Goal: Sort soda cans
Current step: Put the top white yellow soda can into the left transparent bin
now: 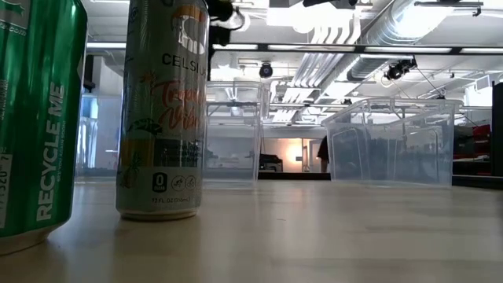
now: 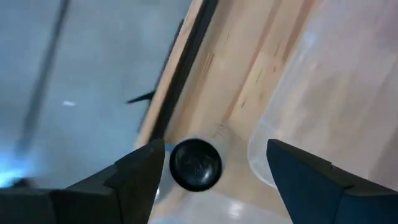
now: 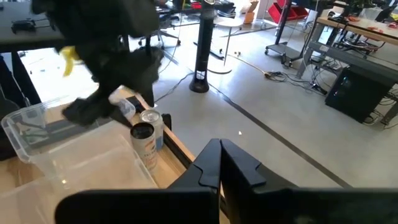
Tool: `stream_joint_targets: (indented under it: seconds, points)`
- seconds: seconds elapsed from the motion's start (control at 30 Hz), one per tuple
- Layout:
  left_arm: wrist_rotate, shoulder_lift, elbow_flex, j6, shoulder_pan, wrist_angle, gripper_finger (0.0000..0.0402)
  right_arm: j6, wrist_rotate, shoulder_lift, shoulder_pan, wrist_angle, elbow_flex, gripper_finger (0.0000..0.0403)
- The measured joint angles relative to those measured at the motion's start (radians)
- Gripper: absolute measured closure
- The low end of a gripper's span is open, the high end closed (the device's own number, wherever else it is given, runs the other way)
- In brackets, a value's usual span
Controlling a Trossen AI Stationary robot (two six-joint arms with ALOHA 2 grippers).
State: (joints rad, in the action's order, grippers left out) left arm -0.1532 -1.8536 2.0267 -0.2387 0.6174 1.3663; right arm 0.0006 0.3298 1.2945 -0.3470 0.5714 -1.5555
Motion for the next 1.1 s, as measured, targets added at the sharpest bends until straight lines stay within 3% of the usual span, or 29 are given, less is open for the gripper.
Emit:
stream_joint_targets:
  seconds: [0.13,0.27,0.57,1.1]
  points:
    - [0.142,0.039,-0.076,0.063,0.096,-0.073,0.0123,0.002,-0.005,0.003,0.0,-0.004,0.0,0.0402]
    - [0.145,0.035,-0.146,0.158,0.15,-0.087,0.0123,0.003,-0.005,0.003,0.0,-0.005,0.0,0.0402]
    - [0.095,0.033,-0.295,0.195,0.156,-0.133,0.0123,0.003,-0.005,0.01,0.0,-0.011,0.0,0.0402]
    - [0.161,0.034,-0.344,0.227,0.149,-0.21,0.0123,0.02,-0.026,0.101,0.0,-0.015,0.0,0.0402]
